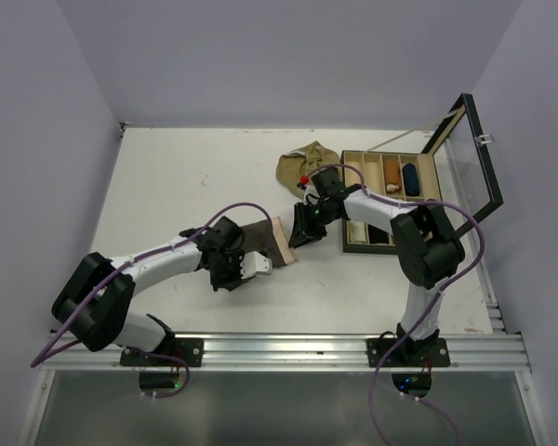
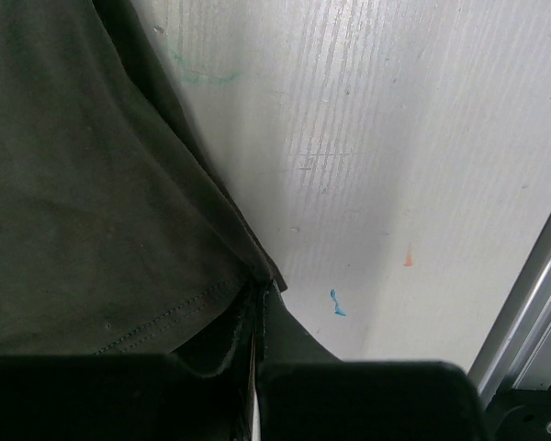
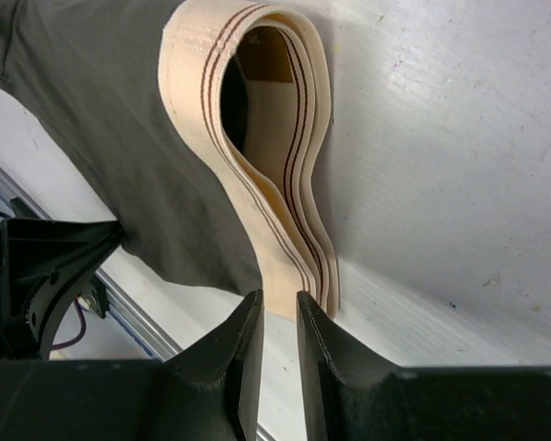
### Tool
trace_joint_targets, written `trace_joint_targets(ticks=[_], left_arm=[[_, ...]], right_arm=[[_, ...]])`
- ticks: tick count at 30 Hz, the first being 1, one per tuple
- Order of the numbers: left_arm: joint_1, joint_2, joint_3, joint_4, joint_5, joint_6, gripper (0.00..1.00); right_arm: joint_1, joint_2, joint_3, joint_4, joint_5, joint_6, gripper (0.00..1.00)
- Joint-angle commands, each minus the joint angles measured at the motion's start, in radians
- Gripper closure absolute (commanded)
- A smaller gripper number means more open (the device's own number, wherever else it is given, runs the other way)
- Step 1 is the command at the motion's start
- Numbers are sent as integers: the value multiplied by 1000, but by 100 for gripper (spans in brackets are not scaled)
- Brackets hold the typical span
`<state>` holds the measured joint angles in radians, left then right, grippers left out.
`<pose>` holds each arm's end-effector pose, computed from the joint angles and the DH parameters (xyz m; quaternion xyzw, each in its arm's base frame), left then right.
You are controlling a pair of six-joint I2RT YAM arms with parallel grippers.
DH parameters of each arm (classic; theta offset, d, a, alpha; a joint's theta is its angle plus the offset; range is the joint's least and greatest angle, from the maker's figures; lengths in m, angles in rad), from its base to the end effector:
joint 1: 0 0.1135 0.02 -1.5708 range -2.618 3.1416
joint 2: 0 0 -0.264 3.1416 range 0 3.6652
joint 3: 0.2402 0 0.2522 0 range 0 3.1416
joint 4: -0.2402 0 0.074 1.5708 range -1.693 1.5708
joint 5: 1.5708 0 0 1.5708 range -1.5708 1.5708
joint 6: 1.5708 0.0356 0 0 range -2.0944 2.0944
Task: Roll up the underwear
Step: Fold the underwear
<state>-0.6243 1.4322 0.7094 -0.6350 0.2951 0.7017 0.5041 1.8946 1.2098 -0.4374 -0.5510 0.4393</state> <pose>0.1804 -0.1427 0.1523 0.6177 0.7655 -0.1420 0.1107 0.3210 0.1984 0.1613 -0.0909 0.9357 0.3335 0.0702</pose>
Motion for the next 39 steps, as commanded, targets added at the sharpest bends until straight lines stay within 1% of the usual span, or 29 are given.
trace_joint_targets(ticks=[1,7,19,21,22,24,28,33,39], left_arm=[[0,82,-74,21,-63,45,100],[-2,86,-71,20,-63,45,100],[0,88,-74,23,-60,44,100],[0,86,-74,23,-62,45,100],[0,86,-74,23,-60,45,100],[0,85,-76,23,-62,45,100],[0,85,-76,24,-57,44,100],[0,86,-80,24,-56,42,100],[0,86,-77,26,-54,42,100]], right_arm=[[4,-23,31,20,19,-11,74],[11,14,36,35,22,-5,73],[31,66,59,57,22,-5,74],[31,64,59,57,22,-7,75],[31,63,59,55,22,-11,79],[31,55,60,49,37,-13,80],[25,38,47,48,63,-20,73],[22,26,53,58,68,-24,72],[21,50,80,58,77,-33,70]])
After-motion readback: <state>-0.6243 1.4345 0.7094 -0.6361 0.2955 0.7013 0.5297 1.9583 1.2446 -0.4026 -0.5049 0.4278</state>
